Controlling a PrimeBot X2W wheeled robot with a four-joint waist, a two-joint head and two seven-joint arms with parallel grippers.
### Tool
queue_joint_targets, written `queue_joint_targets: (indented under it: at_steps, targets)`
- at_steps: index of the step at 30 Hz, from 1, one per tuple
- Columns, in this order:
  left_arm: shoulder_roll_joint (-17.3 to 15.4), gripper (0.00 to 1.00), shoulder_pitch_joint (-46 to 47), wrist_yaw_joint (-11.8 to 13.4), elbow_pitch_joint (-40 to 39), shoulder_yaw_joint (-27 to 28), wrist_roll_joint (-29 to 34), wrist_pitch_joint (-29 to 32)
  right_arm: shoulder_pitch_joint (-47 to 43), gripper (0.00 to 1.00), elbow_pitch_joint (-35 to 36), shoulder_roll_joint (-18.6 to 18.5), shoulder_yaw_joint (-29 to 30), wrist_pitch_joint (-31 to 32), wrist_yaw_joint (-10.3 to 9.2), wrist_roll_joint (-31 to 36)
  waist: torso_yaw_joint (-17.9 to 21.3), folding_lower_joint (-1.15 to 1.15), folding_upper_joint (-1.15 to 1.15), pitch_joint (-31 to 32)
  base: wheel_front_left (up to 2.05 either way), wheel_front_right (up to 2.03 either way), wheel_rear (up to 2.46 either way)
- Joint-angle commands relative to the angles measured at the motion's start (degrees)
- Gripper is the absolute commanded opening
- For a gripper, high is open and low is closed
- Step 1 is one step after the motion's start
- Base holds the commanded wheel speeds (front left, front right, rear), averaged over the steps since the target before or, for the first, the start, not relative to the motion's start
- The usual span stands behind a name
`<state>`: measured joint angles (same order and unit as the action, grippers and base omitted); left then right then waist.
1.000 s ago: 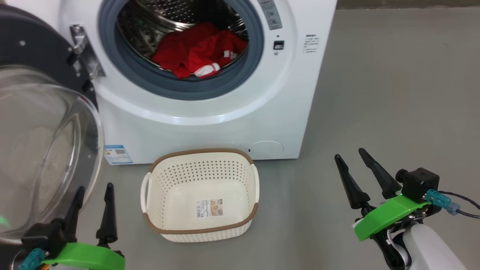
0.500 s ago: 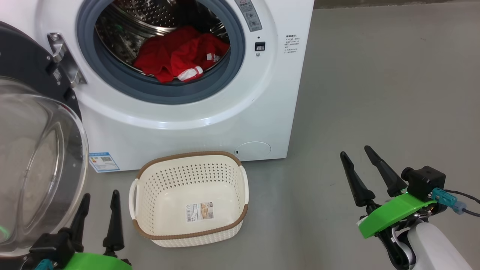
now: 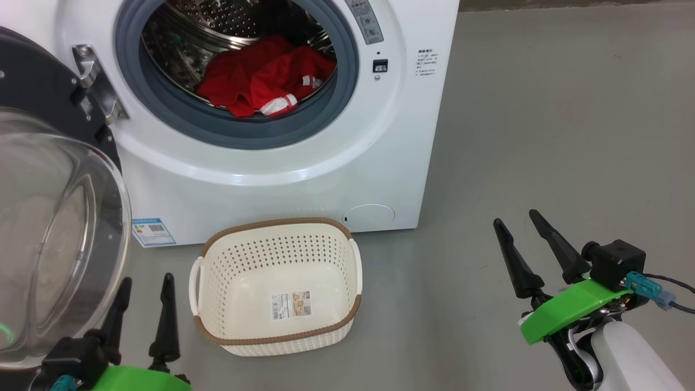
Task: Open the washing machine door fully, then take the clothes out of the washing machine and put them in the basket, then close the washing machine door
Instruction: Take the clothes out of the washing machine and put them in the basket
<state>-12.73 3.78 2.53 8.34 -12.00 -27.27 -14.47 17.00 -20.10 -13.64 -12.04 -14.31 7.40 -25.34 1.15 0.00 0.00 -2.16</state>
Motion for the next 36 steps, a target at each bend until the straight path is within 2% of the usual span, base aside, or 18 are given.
queue_joint_targets:
  at_steps: [1, 22, 36]
  targets:
    - [-1.0, 1.00, 1.1, -0.8, -1.0, 2.4, 0.7, -0.5, 0.8, 1.00, 1.5, -0.4, -0.8, -0.7, 0.09, 0.3, 0.0, 0.00, 0.00, 0.0, 0.00, 0.00, 0.00]
    - [0.0, 1.00, 1.4, -2.1, -0.3, 3.7, 1.8, -0.5, 0.7, 1.00, 1.4, -0.6, -1.0, -0.7, 0.09, 0.0, -0.4, 0.00, 0.00, -0.1, 0.06, -0.06, 0.00]
    - [0.6, 1.00, 1.9, -2.6, -0.4, 4.2, 2.0, -0.5, 1.0, 1.00, 1.4, -0.6, -0.8, -0.7, 0.09, 0.0, -0.8, 0.00, 0.00, -0.6, 1.36, -1.36, 0.00]
